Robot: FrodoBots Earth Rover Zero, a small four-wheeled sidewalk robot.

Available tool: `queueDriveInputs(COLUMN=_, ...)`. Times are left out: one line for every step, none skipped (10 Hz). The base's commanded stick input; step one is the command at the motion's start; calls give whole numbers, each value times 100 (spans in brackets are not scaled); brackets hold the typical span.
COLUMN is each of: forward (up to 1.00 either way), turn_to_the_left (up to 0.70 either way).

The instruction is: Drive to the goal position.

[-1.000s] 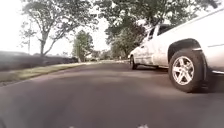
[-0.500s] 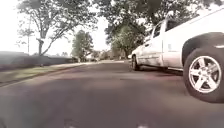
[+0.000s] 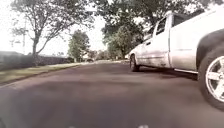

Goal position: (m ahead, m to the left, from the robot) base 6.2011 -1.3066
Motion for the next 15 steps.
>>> queueDriveInputs(forward=100, turn_to_the_left=-1)
queueDriveInputs(forward=100, turn_to_the_left=-1)
queueDriveInputs(forward=100, turn_to_the_left=-1)
queueDriveInputs(forward=100, turn_to_the_left=-1)
queueDriveInputs(forward=100, turn_to_the_left=-1)
queueDriveInputs(forward=100, turn_to_the_left=-1)
queueDriveInputs(forward=100, turn_to_the_left=-1)
queueDriveInputs(forward=100, turn_to_the_left=-1)
queueDriveInputs(forward=100, turn_to_the_left=-1)
queueDriveInputs(forward=100, turn_to_the_left=-1)
queueDriveInputs(forward=100, turn_to_the_left=-1)
queueDriveInputs(forward=100, turn_to_the_left=-1)
queueDriveInputs(forward=100, turn_to_the_left=-1)
queueDriveInputs(forward=100, turn_to_the_left=-1)
queueDriveInputs(forward=100, turn_to_the_left=-1)
